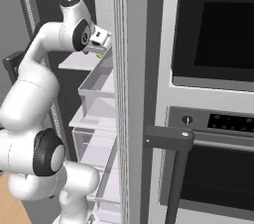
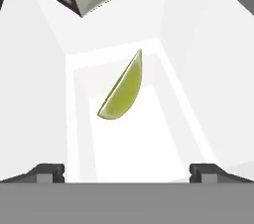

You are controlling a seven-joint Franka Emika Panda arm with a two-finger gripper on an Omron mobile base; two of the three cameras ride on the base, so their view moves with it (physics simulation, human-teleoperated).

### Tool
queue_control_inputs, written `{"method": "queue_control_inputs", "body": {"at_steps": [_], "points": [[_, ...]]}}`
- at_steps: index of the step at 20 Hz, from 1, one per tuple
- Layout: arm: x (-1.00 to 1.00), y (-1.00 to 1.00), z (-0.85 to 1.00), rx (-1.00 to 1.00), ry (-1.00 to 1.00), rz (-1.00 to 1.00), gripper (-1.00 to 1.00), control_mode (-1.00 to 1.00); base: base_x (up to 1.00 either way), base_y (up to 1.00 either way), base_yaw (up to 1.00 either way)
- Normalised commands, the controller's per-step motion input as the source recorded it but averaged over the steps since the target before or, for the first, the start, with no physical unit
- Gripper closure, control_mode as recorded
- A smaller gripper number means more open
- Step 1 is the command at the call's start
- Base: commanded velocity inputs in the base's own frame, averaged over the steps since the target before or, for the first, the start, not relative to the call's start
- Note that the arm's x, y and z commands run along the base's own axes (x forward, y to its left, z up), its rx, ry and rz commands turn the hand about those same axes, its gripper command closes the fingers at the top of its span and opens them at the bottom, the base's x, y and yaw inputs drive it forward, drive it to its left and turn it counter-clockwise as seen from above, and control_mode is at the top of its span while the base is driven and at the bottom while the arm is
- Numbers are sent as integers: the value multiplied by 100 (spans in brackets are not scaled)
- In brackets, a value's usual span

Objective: Grab a lemon wedge from the fridge and one ice cube from the ice bowl, and put them in the glass of lemonade.

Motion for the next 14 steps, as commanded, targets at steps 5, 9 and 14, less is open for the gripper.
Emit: {"method": "queue_control_inputs", "body": {"at_steps": [5,9,14], "points": [[53,2,-19,0,5,-1,-100,-100,0,0,0],[32,-4,-41,0,10,-5,-100,-100,0,0,0],[24,-5,-13,0,3,-2,-100,-100,0,0,0]]}}
